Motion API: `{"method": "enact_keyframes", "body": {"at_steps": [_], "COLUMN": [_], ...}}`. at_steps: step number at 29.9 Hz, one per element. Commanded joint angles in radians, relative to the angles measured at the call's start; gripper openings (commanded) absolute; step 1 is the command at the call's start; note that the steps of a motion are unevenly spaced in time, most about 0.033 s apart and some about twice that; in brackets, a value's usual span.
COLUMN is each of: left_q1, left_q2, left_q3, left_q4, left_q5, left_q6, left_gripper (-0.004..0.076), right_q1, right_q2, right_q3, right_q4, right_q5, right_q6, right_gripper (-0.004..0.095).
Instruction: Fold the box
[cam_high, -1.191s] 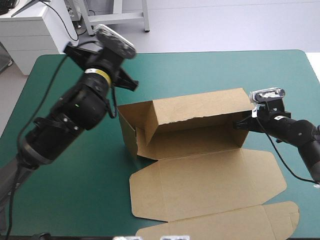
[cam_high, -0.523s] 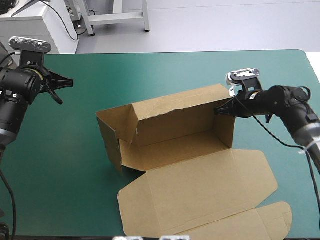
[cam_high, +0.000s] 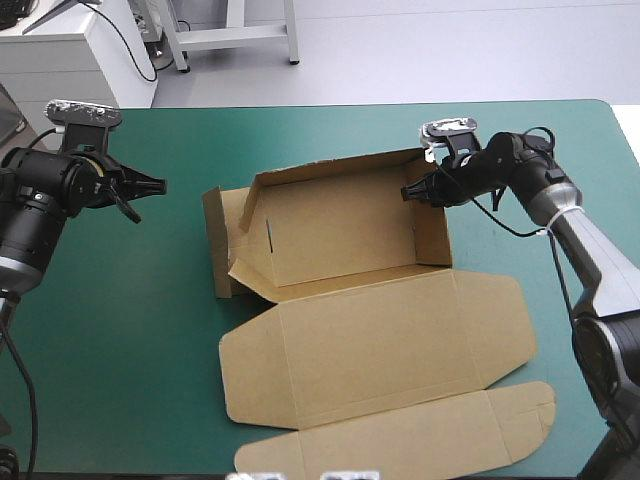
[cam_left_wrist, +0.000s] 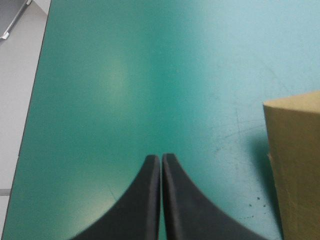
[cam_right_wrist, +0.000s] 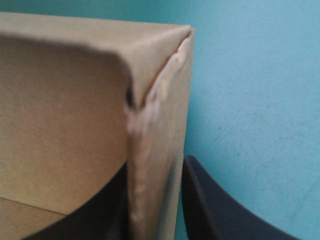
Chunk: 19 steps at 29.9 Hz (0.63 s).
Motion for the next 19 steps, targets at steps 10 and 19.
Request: {"method": "enact_keyframes", "body": {"at_steps": [10,19], "left_q1": [-0.001,-0.001], "left_q2": [-0.035,-0.035], "left_q3": [-0.023,-0.023], "left_q4": [-0.029,-0.025], "left_q5": [-0.010,0.026], "left_q6": [0.041,0.045], "left_gripper": [-0.0006,-0.0006], "right_q1": [-0.004,-0.004], "right_q2": [-0.012,-0.087], "right_q3": [-0.121,-0.268], "right_q4": [0.004,-0.070], "right_q5": [-0.049,0.067], "right_q6": [-0.036,-0.012], "right_gripper": [0.0368,0.0368]}}
